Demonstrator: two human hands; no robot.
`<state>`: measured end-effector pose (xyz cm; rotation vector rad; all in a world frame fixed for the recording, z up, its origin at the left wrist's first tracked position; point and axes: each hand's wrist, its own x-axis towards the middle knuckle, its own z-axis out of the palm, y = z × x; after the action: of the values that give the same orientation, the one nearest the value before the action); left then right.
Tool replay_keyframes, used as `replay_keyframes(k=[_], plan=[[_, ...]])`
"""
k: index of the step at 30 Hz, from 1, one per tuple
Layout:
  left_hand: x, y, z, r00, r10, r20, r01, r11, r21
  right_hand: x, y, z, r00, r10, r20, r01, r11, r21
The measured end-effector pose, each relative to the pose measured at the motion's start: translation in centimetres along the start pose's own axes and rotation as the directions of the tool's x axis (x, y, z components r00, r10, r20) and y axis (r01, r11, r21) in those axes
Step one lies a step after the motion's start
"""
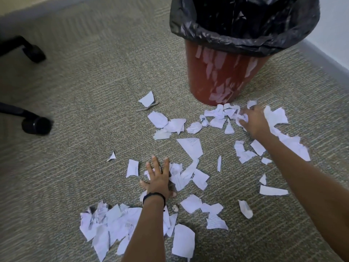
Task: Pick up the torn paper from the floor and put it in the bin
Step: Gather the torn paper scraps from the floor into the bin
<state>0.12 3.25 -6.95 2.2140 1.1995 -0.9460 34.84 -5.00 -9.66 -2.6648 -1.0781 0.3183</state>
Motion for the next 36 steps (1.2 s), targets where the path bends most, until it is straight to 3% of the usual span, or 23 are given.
replay_keyframes(k=[3, 10, 13, 16, 18, 23, 30, 32, 36], plan=[[0.1, 0.0, 0.0, 1.0, -0.001, 0.005, 0.001, 1.0, -0.015, -1.0, -0.7, -0.8, 1.0, -0.016, -0.02, 0.016, 1.0, -0.004], [0.1, -0.1, 0.0, 1.0, 0.008, -0.021, -0.008, 1.0, -0.015, -3.7, -2.3, -5.1, 0.97, -0.112, 0.215, 0.099, 0.992, 0.072], [-0.1, -0.2, -0.1, 1.0, 0.009, -0.025, -0.01, 0.999, -0.042, -4.8, -5.4, -10.1, 0.925, -0.265, 0.272, 0.206, 0.952, 0.225], [-0.1, -0.3, -0.1, 1.0, 0.013, -0.022, -0.015, 0.997, -0.075, -6.0, -8.9, -15.8, 0.933, -0.314, 0.175, 0.209, 0.871, 0.445], [-0.1, -0.3, -0.1, 1.0, 0.014, -0.028, -0.016, 0.997, -0.073, -6.5, -11.0, -19.3, 0.96, -0.266, 0.088, 0.157, 0.769, 0.619], [-0.1, -0.4, -0.1, 0.999, 0.026, -0.037, -0.03, 0.995, -0.093, -4.4, -13.6, -24.7, 0.993, -0.048, -0.106, 0.117, 0.351, 0.929], [-0.1, -0.5, 0.1, 0.998, 0.026, -0.056, -0.032, 0.993, -0.11, -1.3, -15.6, -26.5, 0.985, 0.161, -0.056, 0.092, -0.227, 0.97], [-0.1, -0.4, -0.1, 0.998, 0.022, -0.056, -0.027, 0.994, -0.101, -0.8, -15.5, -26.5, 0.977, 0.213, -0.027, 0.093, -0.306, 0.947], [-0.3, -0.3, -0.3, 0.998, 0.015, -0.059, -0.02, 0.996, -0.084, -0.5, -15.0, -26.0, 0.973, 0.207, 0.097, -0.04, -0.263, 0.964]])
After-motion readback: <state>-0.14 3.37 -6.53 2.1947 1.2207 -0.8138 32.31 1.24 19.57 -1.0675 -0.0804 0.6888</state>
